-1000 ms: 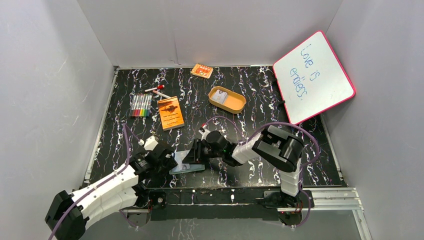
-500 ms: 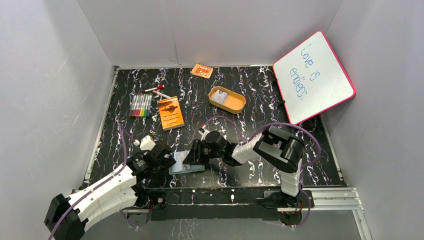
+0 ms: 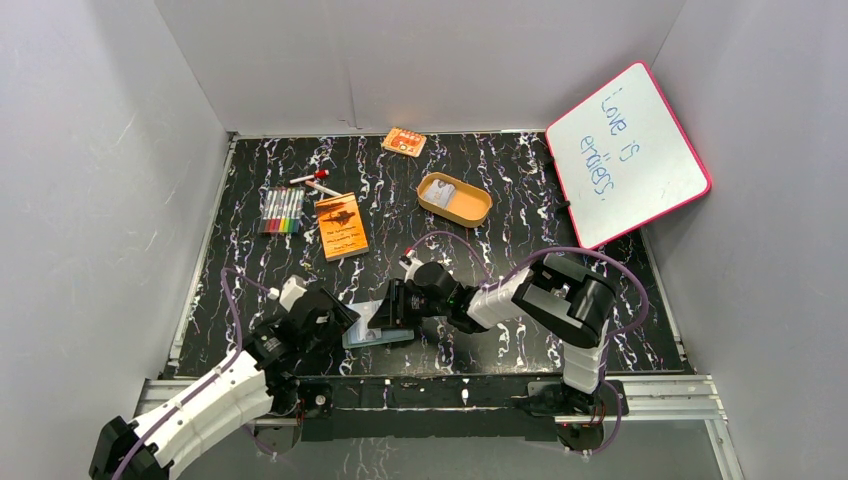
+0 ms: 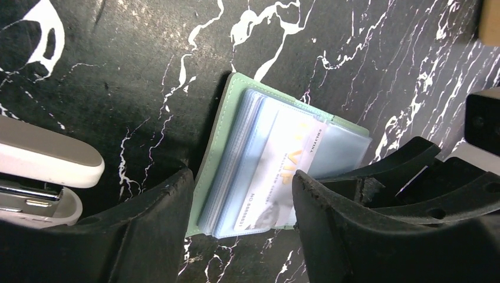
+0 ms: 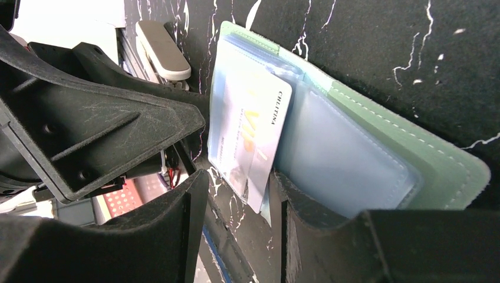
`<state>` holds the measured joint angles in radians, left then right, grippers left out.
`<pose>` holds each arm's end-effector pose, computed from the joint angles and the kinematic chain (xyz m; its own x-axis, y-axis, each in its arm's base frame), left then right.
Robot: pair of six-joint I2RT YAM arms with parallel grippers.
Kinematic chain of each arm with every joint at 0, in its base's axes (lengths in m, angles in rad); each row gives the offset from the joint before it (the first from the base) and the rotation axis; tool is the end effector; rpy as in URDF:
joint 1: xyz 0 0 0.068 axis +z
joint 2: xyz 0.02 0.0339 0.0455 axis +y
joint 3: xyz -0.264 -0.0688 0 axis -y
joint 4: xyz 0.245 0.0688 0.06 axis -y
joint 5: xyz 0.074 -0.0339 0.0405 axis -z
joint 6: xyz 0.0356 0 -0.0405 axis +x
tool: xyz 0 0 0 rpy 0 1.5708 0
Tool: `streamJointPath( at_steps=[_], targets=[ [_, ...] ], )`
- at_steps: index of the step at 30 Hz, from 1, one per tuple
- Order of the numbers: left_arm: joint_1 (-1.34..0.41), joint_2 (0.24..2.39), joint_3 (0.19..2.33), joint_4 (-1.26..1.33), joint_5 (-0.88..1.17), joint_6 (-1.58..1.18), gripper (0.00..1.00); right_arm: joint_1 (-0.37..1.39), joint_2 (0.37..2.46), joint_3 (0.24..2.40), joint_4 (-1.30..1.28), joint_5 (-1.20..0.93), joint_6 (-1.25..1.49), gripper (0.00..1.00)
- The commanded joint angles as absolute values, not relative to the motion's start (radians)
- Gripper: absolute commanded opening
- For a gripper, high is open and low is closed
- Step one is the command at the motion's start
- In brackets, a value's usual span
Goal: Put the credit cards into the card holder
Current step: Insert the credit card into the card holder.
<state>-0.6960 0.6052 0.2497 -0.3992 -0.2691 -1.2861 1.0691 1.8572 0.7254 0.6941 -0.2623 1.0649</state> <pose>0.1076 -0.0776 0.1605 -0.5982 -0.7058 -0.3794 -0.3727 0.6642 -0.6480 0.1608 0.3124 0.1245 -0.9383 0.0461 -0.3428 -0.2868 0.4504 0.8455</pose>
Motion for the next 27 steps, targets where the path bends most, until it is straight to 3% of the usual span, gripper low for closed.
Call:
streamJointPath(
  at_steps=[1, 19, 27],
  targets=[
    [-0.693, 0.579, 0.221, -0.377, -0.234, -1.312, 0.59, 1.074, 1.829, 0.744, 0.704, -0.264, 1.031, 0.51],
    [-0.693, 0.650, 0.220, -0.307, -0.201, -1.296, 0.58, 1.089, 1.844, 0.833, 0.591, -0.259, 0.943, 0.53],
    [-0.693, 0.607, 0.238, -0.385, -0.248, -1.292, 0.60, 1.089, 1.669, 0.806, 0.399, -0.174, 0.874, 0.59]
  ],
)
